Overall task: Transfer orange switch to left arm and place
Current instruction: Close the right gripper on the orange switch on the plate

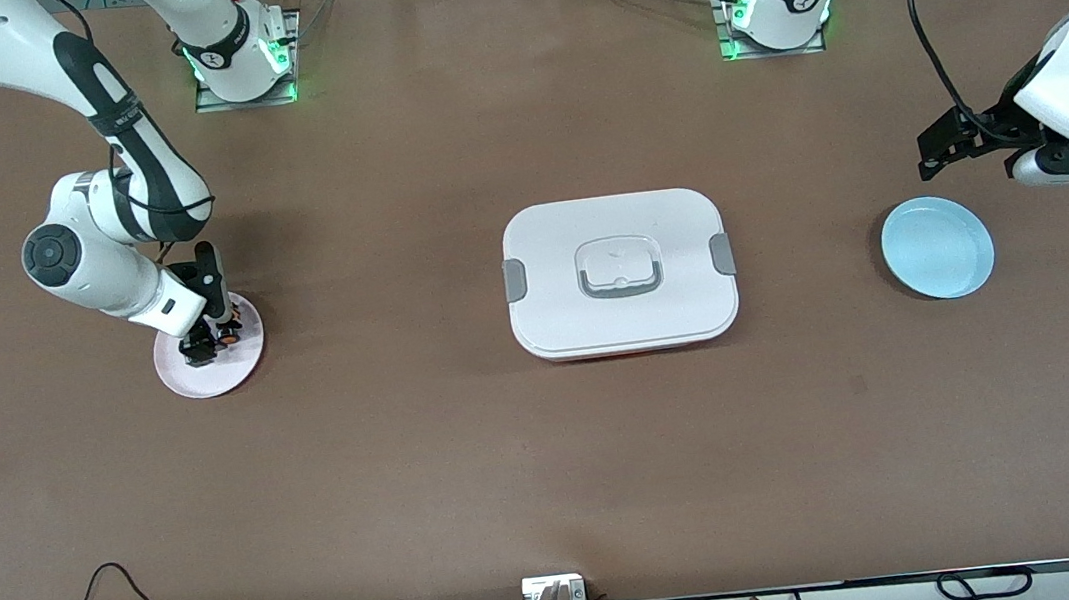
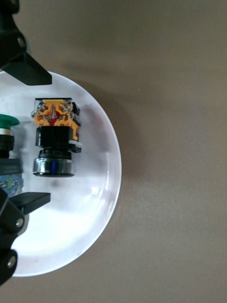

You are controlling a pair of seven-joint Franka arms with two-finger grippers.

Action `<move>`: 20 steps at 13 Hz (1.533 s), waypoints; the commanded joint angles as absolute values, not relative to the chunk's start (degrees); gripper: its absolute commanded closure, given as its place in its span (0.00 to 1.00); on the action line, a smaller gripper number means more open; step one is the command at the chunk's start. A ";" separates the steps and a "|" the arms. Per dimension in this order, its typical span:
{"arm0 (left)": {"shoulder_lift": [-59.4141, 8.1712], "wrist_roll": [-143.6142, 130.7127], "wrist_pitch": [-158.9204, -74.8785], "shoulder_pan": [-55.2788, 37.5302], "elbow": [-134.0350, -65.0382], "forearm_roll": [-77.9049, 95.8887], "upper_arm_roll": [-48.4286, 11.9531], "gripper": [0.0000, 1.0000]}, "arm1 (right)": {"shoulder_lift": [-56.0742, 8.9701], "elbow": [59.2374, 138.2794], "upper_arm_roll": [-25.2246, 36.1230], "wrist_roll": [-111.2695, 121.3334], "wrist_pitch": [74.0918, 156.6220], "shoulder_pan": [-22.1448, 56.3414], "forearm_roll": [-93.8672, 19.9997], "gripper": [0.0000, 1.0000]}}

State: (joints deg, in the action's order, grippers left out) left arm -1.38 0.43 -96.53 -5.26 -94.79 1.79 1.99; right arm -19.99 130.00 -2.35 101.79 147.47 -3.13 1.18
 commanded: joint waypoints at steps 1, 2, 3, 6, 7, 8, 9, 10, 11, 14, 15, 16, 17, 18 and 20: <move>-1.23 -0.09 -96.24 -5.36 -94.83 0.35 1.76 0.00 | -19.86 131.66 -3.16 101.51 149.15 -3.43 0.26 0.00; -1.23 -0.17 -96.24 -5.36 -94.83 0.35 1.76 0.00 | -19.86 131.75 -3.16 101.51 149.59 -3.25 0.26 0.00; -1.23 -0.09 -96.24 -5.36 -94.83 0.35 1.76 0.00 | -19.86 131.92 -3.16 101.51 149.68 -2.90 0.26 0.00; -1.23 -0.09 -96.24 -5.36 -94.83 0.35 1.76 0.00 | -19.95 132.10 -3.16 101.51 151.08 -2.20 0.26 0.00; -1.23 -0.09 -96.24 -5.36 -94.83 0.35 1.76 0.00 | -20.30 132.10 -3.16 101.51 151.61 -2.11 0.26 0.00; -1.23 0.00 -96.24 -5.36 -94.83 0.35 1.76 0.00 | -20.56 132.10 -3.16 101.51 152.66 -2.02 0.35 0.00; -1.23 0.00 -96.24 -5.36 -94.83 0.35 1.76 0.00 | -20.65 132.19 -3.16 101.51 152.84 -2.02 0.35 0.00; -1.23 0.00 -96.24 -5.36 -94.83 0.35 1.76 0.00 | -20.74 132.19 -3.16 101.51 153.10 -2.02 0.35 0.00; -1.23 0.00 -96.24 -5.36 -94.83 0.35 1.76 0.00 | -20.83 132.19 -3.16 101.60 153.37 -2.02 0.44 0.00; -1.23 0.00 -96.24 -5.36 -94.83 0.35 1.76 0.00 | -21.36 132.36 -3.16 101.69 154.16 -2.11 0.44 0.00; -1.23 0.00 -96.24 -5.36 -94.83 0.35 1.76 0.00 | -21.36 132.36 -3.16 101.78 154.16 -2.11 0.35 0.00; -1.23 0.00 -96.24 -5.36 -94.83 0.35 1.76 0.00 | -21.36 132.45 -3.16 101.78 154.16 -2.11 0.35 0.00; -1.23 0.00 -96.24 -5.36 -94.83 0.35 1.76 0.00 | -21.36 132.45 -3.16 101.78 154.25 -2.11 0.35 0.00; -1.23 0.00 -96.24 -5.36 -94.83 0.35 1.76 0.00 | -21.36 132.45 -3.16 101.78 154.34 -2.20 0.35 0.00; -1.23 0.00 -96.24 -5.36 -94.83 0.35 1.76 0.00 | -21.36 132.45 -3.16 101.78 154.34 -2.20 0.35 0.00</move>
State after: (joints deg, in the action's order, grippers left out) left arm -1.38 0.43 -96.53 -5.26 -94.79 1.79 1.99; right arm -21.64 131.52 -3.01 101.50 152.96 -2.15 1.18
